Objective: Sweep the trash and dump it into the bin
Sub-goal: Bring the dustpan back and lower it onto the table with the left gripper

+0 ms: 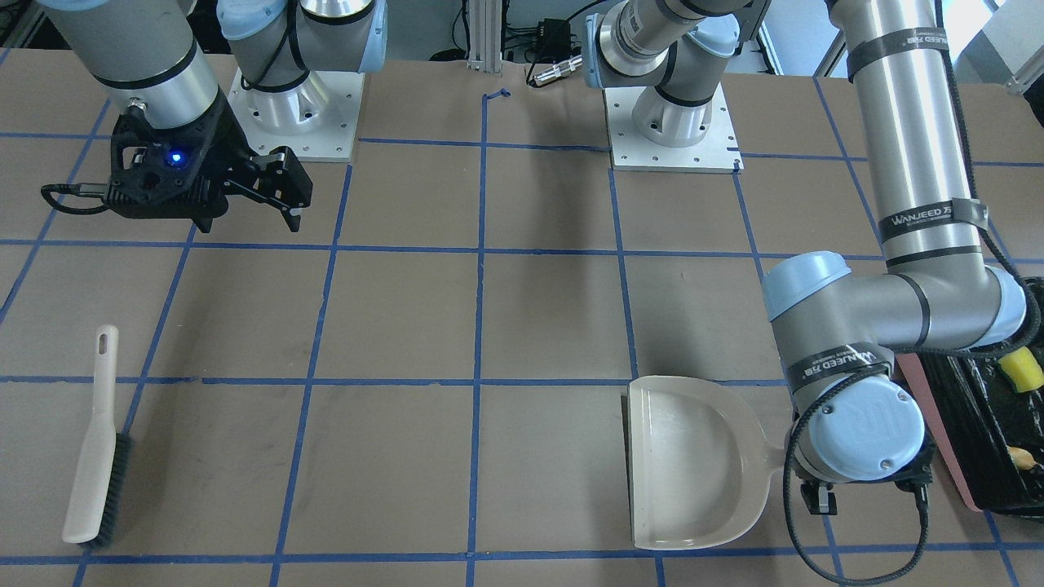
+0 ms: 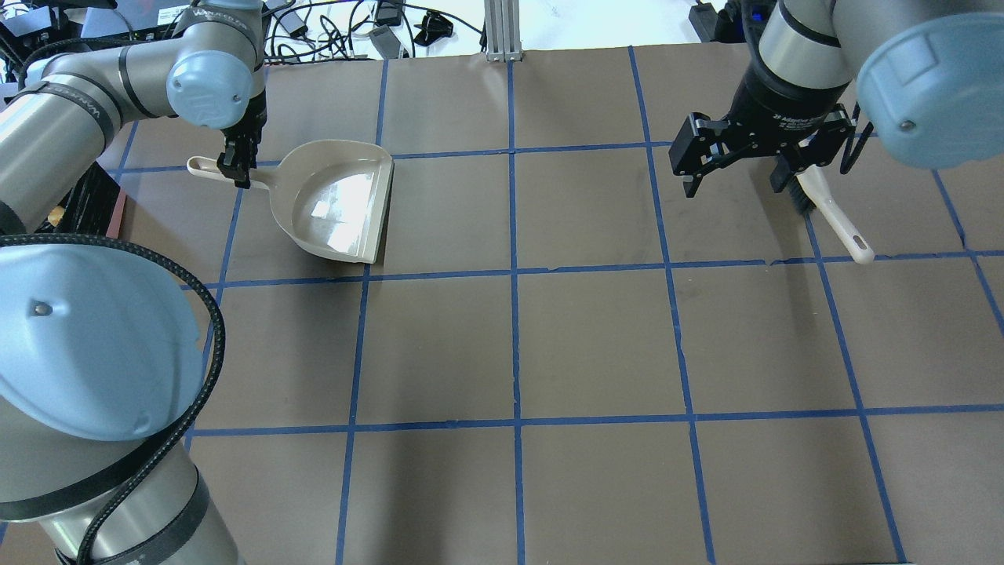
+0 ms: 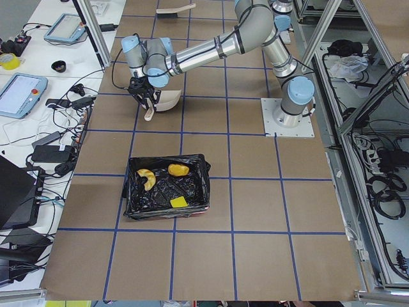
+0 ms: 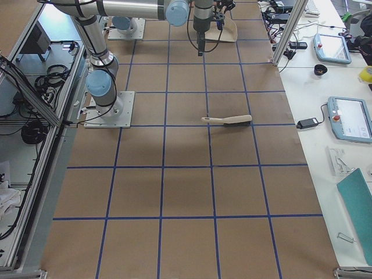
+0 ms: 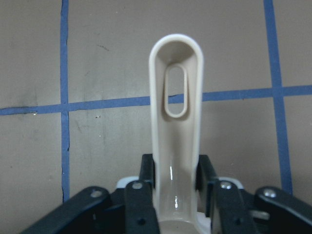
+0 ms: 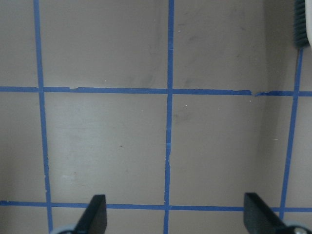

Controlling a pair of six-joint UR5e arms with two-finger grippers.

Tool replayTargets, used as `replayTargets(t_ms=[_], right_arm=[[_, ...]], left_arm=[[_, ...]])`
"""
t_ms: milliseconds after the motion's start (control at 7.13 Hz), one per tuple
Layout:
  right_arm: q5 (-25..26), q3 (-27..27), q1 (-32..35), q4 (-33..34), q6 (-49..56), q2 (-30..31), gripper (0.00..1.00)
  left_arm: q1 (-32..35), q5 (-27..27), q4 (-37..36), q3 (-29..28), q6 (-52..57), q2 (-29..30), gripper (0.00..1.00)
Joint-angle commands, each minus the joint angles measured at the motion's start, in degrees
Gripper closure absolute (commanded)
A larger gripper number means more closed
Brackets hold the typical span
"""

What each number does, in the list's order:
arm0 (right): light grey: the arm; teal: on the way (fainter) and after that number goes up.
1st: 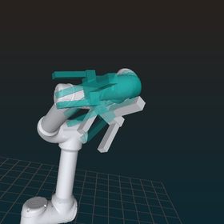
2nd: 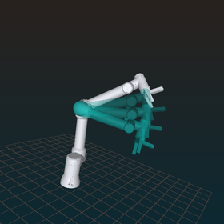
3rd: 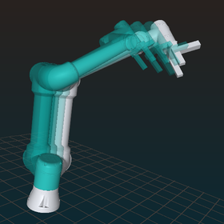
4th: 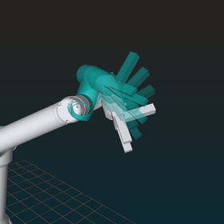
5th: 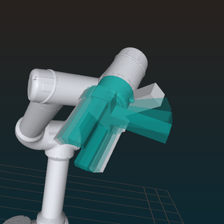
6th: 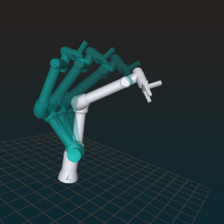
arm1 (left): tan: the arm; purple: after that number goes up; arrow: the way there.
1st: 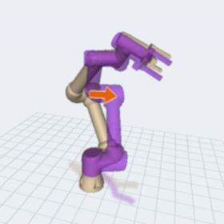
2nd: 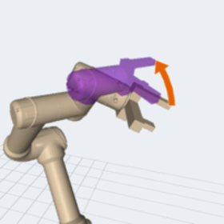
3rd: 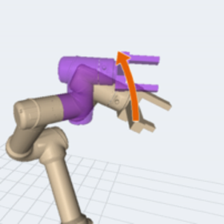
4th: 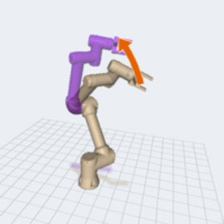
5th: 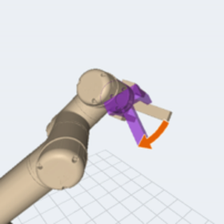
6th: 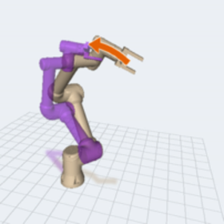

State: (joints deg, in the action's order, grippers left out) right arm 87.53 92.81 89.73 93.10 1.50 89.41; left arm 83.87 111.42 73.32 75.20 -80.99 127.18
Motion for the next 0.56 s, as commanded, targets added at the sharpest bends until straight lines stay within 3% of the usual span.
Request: replayTargets(t_ms=[0, 140, 280, 421], right_arm=[[-2.6, -0.4, 0.0, 0.4, 0.0, 0.1, 0.00], [-2.4, -0.6, 0.0, 0.2, -0.2, 0.6, 0.00], [0.0, -0.8, 0.0, -0.2, -0.2, 0.8, 0.00], [5.3, -0.8, 0.0, -0.3, 0.3, 1.6, 0.00]], left_arm=[[0.8, 0.3, -3.2, 2.0, 0.0, -0.4, 1.00], [1.1, 0.3, -3.2, 2.1, -0.3, -0.4, 1.00], [1.2, 0.4, -3.2, 2.7, -0.3, -0.5, 0.70], [1.2, 0.5, -3.4, 3.5, -0.2, -1.0, 0.51]])
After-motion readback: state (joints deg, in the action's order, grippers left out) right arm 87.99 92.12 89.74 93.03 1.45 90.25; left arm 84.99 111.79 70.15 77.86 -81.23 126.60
